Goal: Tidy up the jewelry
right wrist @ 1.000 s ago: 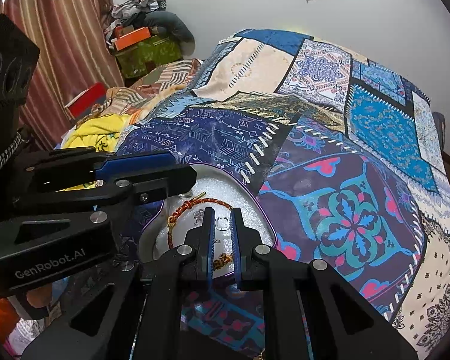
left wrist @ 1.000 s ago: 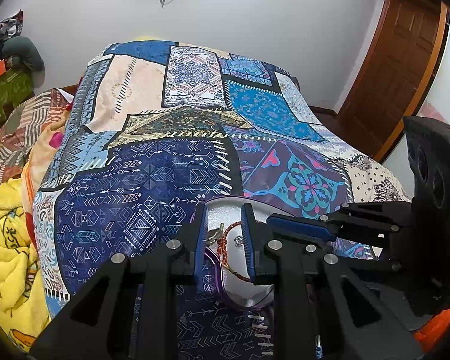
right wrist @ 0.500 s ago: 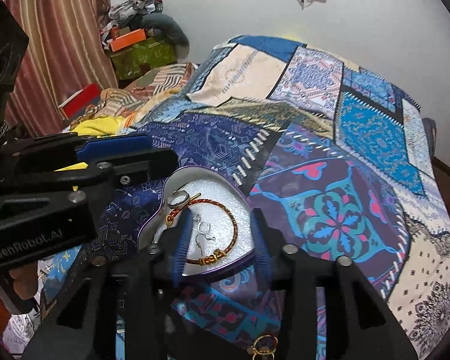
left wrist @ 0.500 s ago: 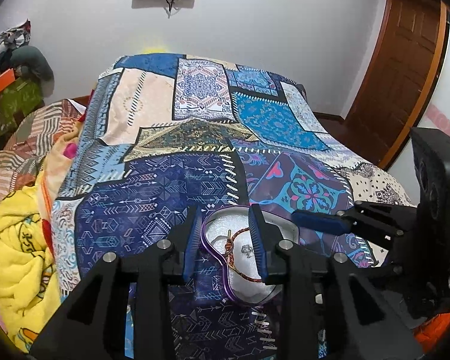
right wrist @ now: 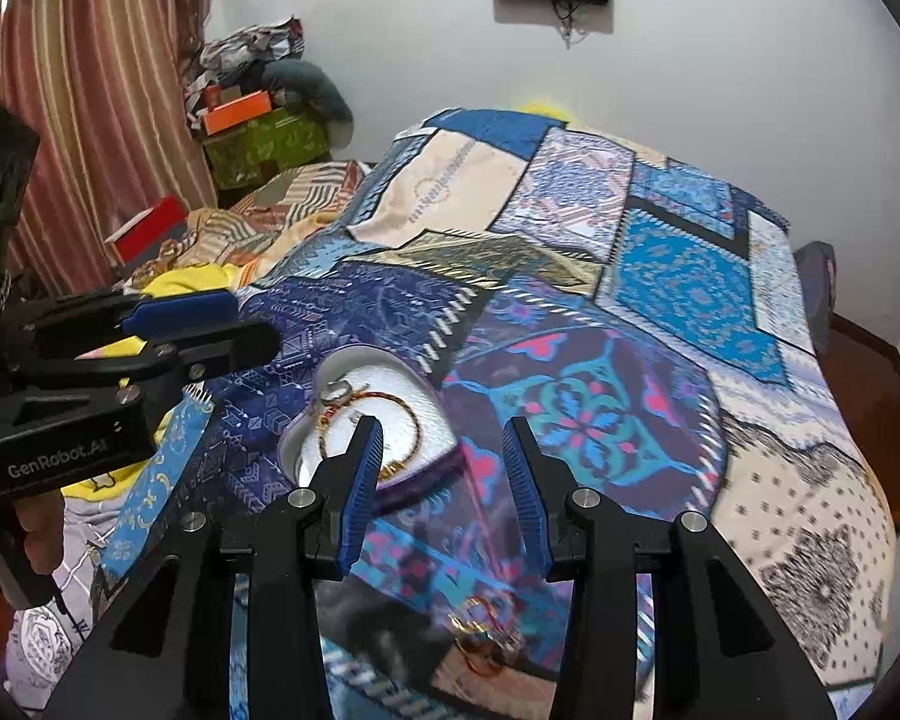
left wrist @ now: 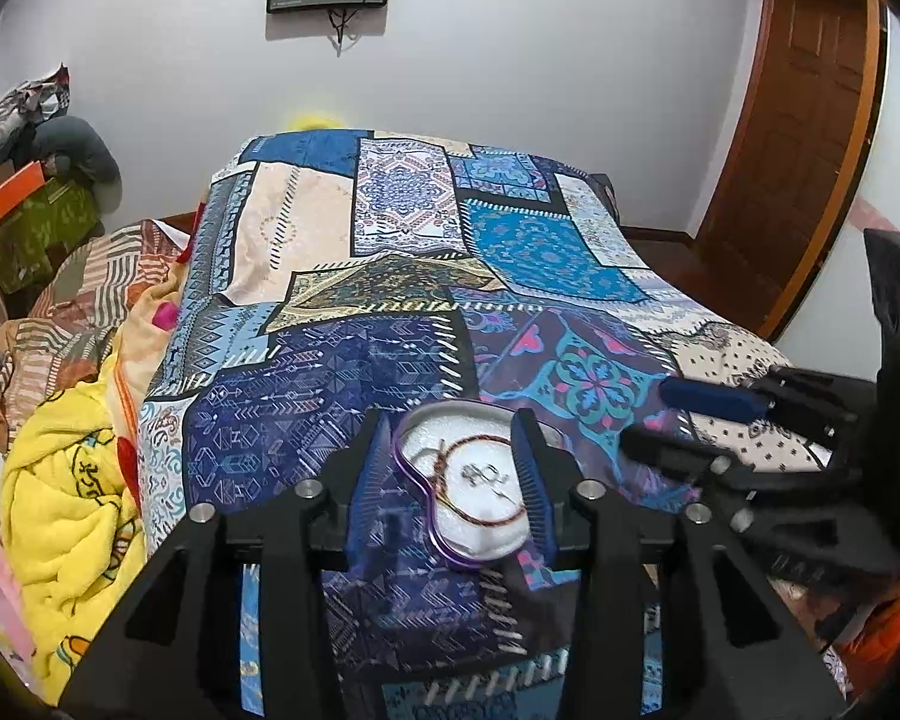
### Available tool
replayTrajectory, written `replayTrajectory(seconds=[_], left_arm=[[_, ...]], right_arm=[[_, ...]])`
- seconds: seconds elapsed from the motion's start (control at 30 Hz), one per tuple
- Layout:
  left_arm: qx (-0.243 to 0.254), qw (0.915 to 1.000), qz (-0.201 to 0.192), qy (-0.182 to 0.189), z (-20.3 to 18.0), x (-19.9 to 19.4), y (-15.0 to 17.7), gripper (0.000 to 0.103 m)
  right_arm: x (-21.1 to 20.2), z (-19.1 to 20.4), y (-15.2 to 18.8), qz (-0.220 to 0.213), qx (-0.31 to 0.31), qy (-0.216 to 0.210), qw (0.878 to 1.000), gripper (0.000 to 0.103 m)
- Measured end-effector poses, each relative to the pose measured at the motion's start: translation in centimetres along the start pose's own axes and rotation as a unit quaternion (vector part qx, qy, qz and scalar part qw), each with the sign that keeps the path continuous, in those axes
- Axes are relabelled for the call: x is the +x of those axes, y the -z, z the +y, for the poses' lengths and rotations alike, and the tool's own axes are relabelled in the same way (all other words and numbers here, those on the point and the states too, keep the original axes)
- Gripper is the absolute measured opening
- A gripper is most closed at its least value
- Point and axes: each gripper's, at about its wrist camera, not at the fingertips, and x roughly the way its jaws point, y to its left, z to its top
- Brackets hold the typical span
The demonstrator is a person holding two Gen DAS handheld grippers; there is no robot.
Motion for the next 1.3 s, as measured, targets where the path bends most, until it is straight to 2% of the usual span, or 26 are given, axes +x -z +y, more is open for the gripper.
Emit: replayTrajectory(seconds=[0.3, 0.7, 0.83, 0.97, 1.3], left_arm=[[0.012, 0.9994, 0.026, 0.019, -3.0, -0.4, 1.9, 0.042], [0.043, 0.9934, 0.093, 0.052, -7.8, 3.0, 5.7, 0.042], [0.038, 0.9915, 0.111, 0.057, -8.3, 4.4, 6.7, 0.042], [0.037, 0.9898, 0.126, 0.057, -8.4, 5.4, 7.6, 0.042], [0.038, 0.9891, 0.128, 0.062, -8.0, 5.7, 8.2, 0.039]], right_arm=[[-3.5, -4.0, 1.7, -0.002, 0.036, 0.035, 0.999, 0.038], [-4.8, -6.8, 5.3, 0.022, 0.060, 0.050, 0.997, 0.038], [-4.3, -7.1, 6.3, 0.034, 0.073, 0.034, 0.996, 0.038], [-3.0, -7.0, 7.2, 0.052, 0.088, -0.002, 0.995, 0.038], [1.2, -5.5, 8.0, 0.094, 0.085, -0.040, 0.991, 0.038]])
